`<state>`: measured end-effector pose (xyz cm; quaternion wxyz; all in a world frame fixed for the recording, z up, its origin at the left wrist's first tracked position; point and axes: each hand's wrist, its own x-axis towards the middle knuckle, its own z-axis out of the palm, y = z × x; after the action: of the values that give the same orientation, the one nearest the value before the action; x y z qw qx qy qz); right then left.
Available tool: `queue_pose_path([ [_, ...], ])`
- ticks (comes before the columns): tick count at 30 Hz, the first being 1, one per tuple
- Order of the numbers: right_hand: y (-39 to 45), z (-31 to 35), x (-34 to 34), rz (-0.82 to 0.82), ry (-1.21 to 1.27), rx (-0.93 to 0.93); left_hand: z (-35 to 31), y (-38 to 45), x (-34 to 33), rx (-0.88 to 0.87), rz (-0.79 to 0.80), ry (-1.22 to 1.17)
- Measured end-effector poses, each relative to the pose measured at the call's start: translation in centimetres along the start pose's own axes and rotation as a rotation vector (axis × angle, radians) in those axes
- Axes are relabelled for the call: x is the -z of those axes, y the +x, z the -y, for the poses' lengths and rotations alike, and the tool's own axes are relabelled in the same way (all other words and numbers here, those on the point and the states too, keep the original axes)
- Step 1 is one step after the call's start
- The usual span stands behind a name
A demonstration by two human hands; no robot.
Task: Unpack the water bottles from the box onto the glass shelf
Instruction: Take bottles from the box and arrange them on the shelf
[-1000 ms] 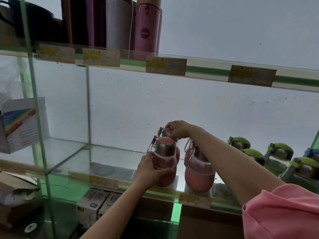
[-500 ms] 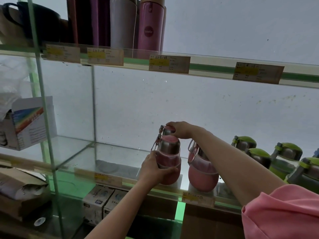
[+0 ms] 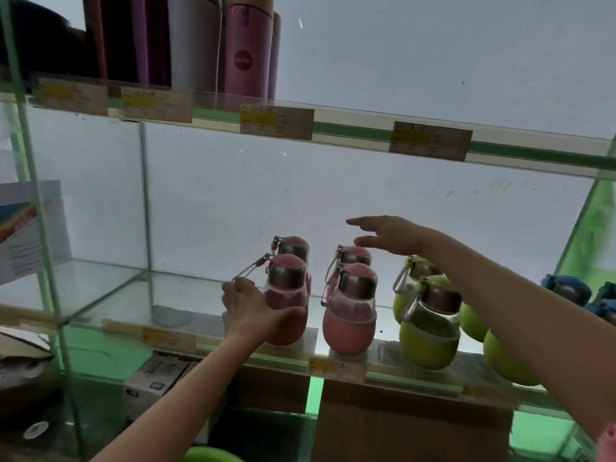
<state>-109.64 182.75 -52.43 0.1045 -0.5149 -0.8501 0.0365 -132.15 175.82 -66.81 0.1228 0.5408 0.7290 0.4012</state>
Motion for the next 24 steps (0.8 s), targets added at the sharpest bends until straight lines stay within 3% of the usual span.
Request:
queue_pose_path([
  [3, -2.5, -2.8, 1.4, -0.013, 0.032, -0.04, -1.7, -1.4, -0.2, -0.15, -0.144, 0.011],
  [5, -4.3, -4.4, 1.9, -0.013, 0.044, -0.073, -3.1, -2.4, -1.1, -0.249, -0.139, -0.029],
  [12, -9.8, -9.3, 3.2, -0.03, 0.139, -0.149, -7.8, -5.1, -4.0, -0.357, -0.038, -0.111],
  [24, -18.7, -16.1, 5.0, -0.216, 0.221, -0.228, -14.9, -9.4, -10.2, -0.471, 0.211, -0.189],
])
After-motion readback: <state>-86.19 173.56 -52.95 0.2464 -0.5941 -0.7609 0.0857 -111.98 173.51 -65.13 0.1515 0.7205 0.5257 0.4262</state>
